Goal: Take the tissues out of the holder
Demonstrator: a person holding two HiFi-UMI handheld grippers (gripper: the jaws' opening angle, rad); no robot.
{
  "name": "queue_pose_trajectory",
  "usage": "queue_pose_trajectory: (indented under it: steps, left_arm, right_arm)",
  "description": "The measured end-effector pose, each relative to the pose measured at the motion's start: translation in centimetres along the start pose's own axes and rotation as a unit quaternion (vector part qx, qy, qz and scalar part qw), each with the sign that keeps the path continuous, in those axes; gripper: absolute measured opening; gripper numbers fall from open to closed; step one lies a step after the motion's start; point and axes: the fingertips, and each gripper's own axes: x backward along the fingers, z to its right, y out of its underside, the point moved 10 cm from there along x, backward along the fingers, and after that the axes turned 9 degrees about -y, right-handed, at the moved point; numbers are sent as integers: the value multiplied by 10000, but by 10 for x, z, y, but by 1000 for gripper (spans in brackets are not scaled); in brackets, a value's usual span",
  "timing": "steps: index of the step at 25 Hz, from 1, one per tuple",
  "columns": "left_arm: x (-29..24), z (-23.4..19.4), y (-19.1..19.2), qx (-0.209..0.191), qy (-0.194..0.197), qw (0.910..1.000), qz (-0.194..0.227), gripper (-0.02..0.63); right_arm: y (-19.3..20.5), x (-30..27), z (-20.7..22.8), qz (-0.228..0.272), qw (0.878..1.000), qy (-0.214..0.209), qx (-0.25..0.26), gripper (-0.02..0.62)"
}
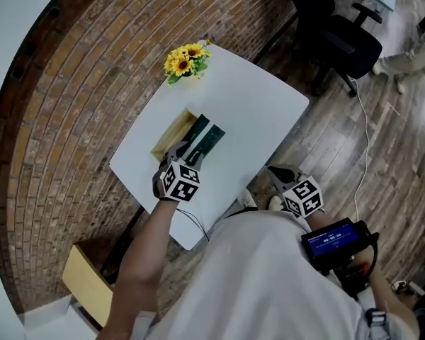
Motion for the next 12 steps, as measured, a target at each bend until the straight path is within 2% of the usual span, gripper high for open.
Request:
queue_pose_trajectory:
  steps: [5,12]
  left_arm:
    - [-3,6,-6,-207,-56,9998,-5,199]
    - [-18,35,-20,-356,199,9992,-5,199]
  right_arm:
    - [-3,-1,4,112,9999,10,23,6]
    - [2,16,6,134,9997,163,-101,6]
